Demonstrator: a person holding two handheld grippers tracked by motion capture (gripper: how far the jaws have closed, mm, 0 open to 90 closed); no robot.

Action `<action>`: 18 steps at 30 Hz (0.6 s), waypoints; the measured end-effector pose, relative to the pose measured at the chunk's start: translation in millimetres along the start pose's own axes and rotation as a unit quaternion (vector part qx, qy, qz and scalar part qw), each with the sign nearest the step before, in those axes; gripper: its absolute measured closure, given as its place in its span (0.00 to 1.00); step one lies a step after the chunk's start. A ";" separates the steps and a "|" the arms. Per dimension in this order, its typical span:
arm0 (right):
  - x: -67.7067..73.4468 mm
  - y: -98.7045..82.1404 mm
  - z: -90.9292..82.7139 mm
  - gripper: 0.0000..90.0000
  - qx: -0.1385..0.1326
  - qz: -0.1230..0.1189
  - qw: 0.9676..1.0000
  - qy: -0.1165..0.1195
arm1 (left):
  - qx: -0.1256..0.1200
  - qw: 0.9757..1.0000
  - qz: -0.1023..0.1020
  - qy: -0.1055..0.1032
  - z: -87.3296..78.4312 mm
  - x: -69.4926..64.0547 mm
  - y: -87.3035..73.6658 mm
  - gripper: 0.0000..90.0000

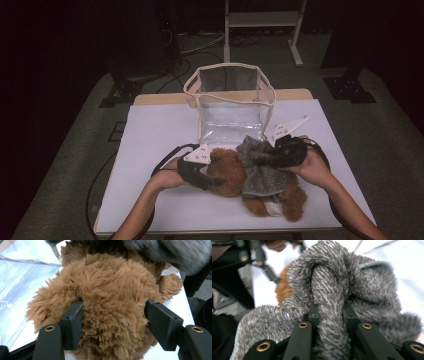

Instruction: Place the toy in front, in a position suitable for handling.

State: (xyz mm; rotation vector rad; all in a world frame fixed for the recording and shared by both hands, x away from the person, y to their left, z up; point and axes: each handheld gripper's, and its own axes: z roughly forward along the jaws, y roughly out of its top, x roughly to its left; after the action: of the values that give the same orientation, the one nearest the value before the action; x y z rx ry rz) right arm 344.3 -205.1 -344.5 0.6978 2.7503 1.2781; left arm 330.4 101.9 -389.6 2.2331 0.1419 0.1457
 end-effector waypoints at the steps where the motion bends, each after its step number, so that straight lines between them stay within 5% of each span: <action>1: -3.3 0.4 -3.7 0.82 -0.003 0.004 1.000 -0.006 | 0.002 1.000 0.001 0.001 -0.3 -1.0 0.0 0.37; 3: -11.8 1.4 -12.0 0.82 -0.006 0.014 1.000 -0.025 | 0.007 1.000 0.006 0.002 -0.5 -3.7 0.4 0.38; 6: -14.8 -1.0 -8.0 0.82 0.000 0.022 1.000 -0.016 | 0.015 1.000 0.021 0.003 -2.7 -6.6 0.7 0.37; 11: 0.5 -13.3 19.3 0.82 0.031 0.009 0.999 0.002 | 0.007 1.000 0.023 0.002 -11.8 -5.6 4.5 0.27; 18: 21.9 -21.2 15.2 0.83 0.018 -0.017 1.000 0.014 | -0.017 1.000 0.003 0.007 -13.7 3.9 19.5 0.10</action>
State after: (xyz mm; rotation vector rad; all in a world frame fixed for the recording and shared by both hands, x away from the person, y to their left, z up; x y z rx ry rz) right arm 319.7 -197.2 -366.6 0.6392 2.8014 1.2436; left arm 333.1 101.2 -365.7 2.1997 0.1387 0.1665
